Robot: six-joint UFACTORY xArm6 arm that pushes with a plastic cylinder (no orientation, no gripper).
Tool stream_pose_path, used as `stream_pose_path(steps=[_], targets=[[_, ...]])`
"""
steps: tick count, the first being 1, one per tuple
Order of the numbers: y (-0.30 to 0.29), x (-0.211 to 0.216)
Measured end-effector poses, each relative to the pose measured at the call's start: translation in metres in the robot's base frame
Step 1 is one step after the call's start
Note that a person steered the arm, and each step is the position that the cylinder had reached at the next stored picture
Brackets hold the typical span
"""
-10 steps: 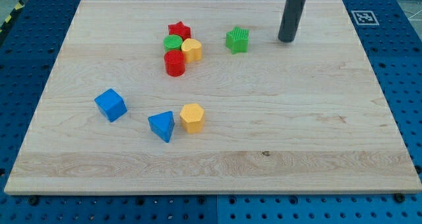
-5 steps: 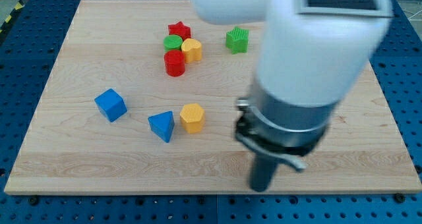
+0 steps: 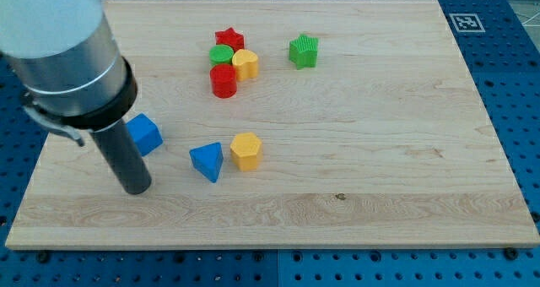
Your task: Push the blue cube to the red circle
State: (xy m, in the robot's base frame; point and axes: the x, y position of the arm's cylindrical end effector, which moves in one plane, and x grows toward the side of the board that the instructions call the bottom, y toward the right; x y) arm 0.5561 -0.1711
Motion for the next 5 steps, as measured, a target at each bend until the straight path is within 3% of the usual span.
stream_pose_path(steps=[2,5], targets=[[-0.021,-0.064],[0.048,-0.106]])
